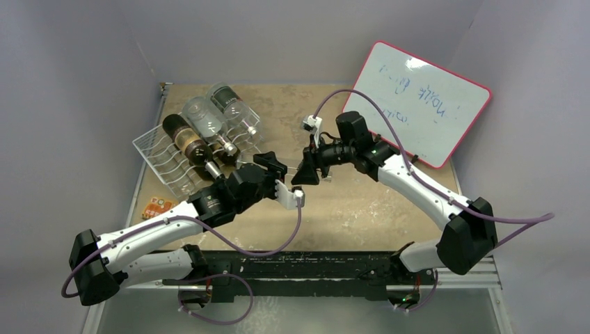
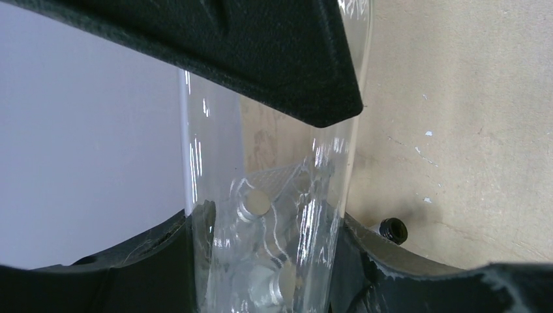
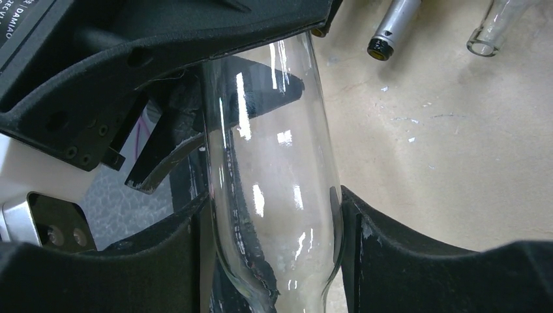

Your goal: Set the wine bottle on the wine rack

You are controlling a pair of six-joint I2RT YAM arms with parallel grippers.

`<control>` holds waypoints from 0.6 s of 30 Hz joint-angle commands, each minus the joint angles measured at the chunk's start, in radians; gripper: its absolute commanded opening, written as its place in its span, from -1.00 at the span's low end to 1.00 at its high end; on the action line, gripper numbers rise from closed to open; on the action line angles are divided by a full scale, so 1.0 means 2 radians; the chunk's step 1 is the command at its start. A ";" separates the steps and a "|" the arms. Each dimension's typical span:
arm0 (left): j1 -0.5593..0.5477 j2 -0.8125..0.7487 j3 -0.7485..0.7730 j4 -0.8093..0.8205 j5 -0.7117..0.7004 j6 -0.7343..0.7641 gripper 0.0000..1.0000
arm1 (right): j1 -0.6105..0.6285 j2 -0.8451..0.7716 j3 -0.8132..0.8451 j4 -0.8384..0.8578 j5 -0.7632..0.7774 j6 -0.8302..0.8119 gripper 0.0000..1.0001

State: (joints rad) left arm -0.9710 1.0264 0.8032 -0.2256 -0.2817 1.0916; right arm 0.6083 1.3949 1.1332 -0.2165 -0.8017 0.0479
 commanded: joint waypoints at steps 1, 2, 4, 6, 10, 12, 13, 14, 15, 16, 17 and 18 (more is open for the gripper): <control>0.001 -0.015 0.009 0.076 -0.006 -0.027 -0.79 | 0.012 -0.020 0.016 0.035 0.002 0.031 -1.00; 0.001 -0.015 0.008 0.077 -0.006 -0.032 -0.64 | 0.013 -0.024 0.013 0.040 0.014 0.038 -1.00; 0.001 -0.015 0.006 0.081 -0.005 -0.038 -0.27 | 0.012 -0.033 0.007 0.055 0.041 0.050 -1.00; 0.001 -0.016 0.002 0.084 -0.006 -0.038 0.19 | 0.013 -0.041 0.004 0.060 0.064 0.060 -1.00; 0.001 -0.019 0.000 0.080 -0.012 -0.044 0.35 | 0.012 -0.051 0.008 0.051 0.114 0.065 -1.00; 0.001 -0.021 0.000 0.073 -0.013 -0.046 0.56 | 0.012 -0.055 0.010 0.048 0.141 0.067 -1.00; 0.001 -0.021 0.000 0.071 -0.014 -0.047 0.69 | 0.013 -0.056 0.012 0.046 0.152 0.068 -1.00; 0.001 -0.022 0.000 0.070 -0.016 -0.049 0.75 | 0.013 -0.057 0.012 0.046 0.161 0.069 -1.00; 0.001 -0.023 0.001 0.069 -0.017 -0.052 0.77 | 0.012 -0.058 0.013 0.046 0.170 0.071 -1.00; 0.001 -0.025 0.003 0.068 -0.017 -0.055 0.78 | 0.012 -0.059 0.014 0.044 0.179 0.072 -1.00; 0.001 -0.028 0.004 0.065 -0.016 -0.061 0.78 | 0.012 -0.059 0.016 0.044 0.188 0.073 -1.00; 0.001 -0.031 0.008 0.061 -0.011 -0.066 0.78 | 0.012 -0.058 0.017 0.043 0.196 0.075 -1.00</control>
State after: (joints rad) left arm -0.9699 1.0008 0.8001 -0.1368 -0.3000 1.0126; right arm 0.6338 1.3277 1.1255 -0.2043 -0.5003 0.1661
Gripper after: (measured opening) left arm 0.884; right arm 0.604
